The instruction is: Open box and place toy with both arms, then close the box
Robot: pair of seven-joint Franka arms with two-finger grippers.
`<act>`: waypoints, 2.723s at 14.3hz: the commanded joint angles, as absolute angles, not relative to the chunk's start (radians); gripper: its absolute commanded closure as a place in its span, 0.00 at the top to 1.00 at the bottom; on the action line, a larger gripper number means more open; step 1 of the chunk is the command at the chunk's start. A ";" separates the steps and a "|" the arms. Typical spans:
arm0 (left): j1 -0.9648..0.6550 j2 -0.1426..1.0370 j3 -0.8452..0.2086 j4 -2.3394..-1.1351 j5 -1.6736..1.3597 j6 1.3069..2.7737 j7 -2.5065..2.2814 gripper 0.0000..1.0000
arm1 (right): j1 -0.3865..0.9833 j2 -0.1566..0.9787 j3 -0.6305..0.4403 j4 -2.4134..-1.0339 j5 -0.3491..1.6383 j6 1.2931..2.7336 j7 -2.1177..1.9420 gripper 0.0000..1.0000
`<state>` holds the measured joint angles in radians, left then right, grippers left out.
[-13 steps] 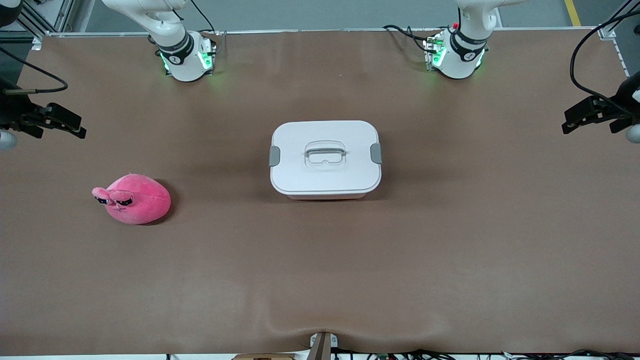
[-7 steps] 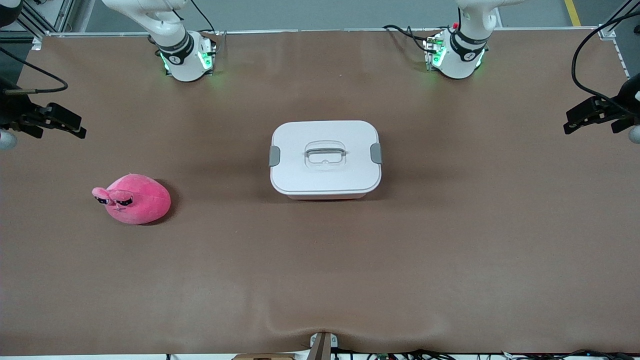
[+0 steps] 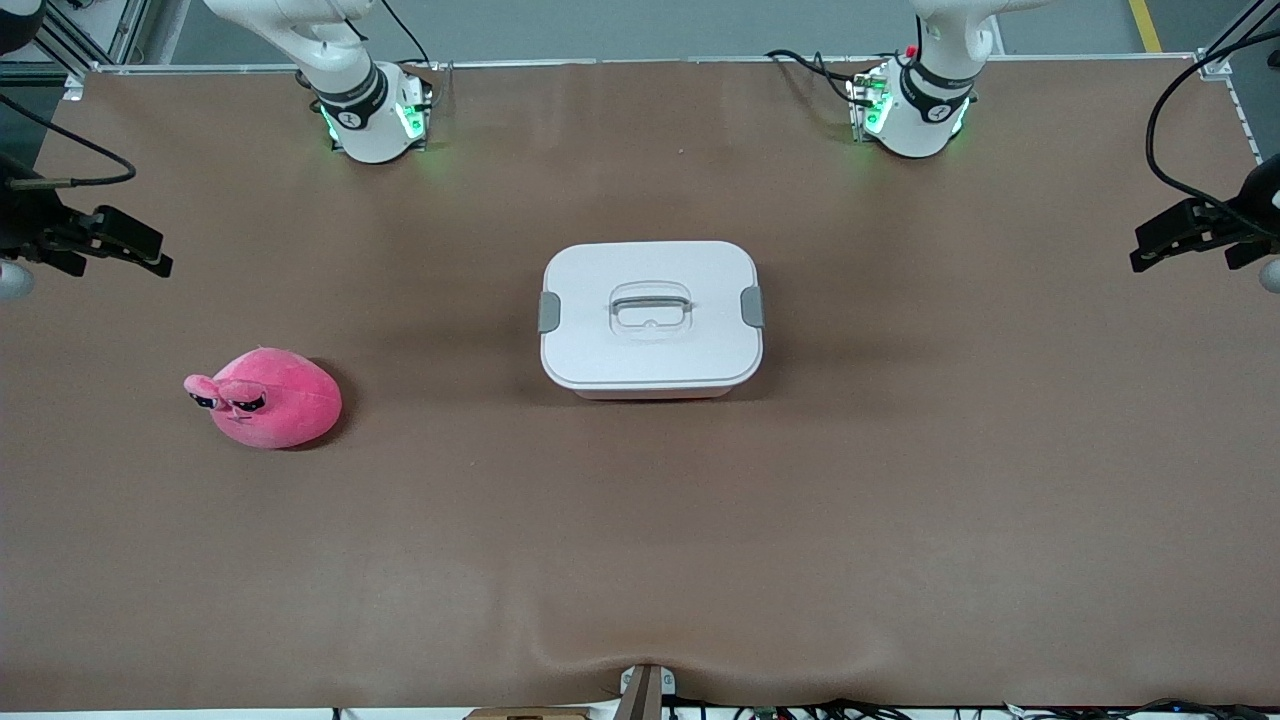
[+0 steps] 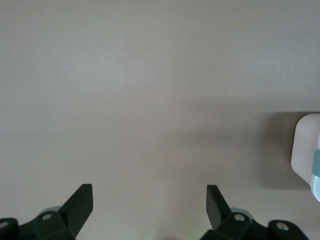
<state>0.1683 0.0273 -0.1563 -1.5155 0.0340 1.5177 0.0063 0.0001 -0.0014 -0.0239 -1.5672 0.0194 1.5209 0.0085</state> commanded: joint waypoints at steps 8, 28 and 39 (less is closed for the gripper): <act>0.172 0.166 -0.155 -1.391 0.035 1.603 -0.089 1.00 | -0.003 0.006 -0.026 -1.583 0.020 1.532 0.000 1.00; -0.244 0.267 -0.166 -1.391 -0.040 1.644 -1.220 1.00 | -0.054 0.112 -0.032 -1.818 -0.029 2.001 -0.461 1.00; -0.423 0.345 -0.164 -1.393 -0.038 1.723 -1.643 1.00 | -0.086 0.261 -0.031 -1.835 -0.025 2.106 -0.666 1.00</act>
<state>-0.3963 0.3211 -0.1725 -1.4153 -0.0271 1.7111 -1.5987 -0.0656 0.2494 -0.0452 -1.8278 -0.0086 2.1046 -0.6554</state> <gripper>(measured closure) 0.000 0.000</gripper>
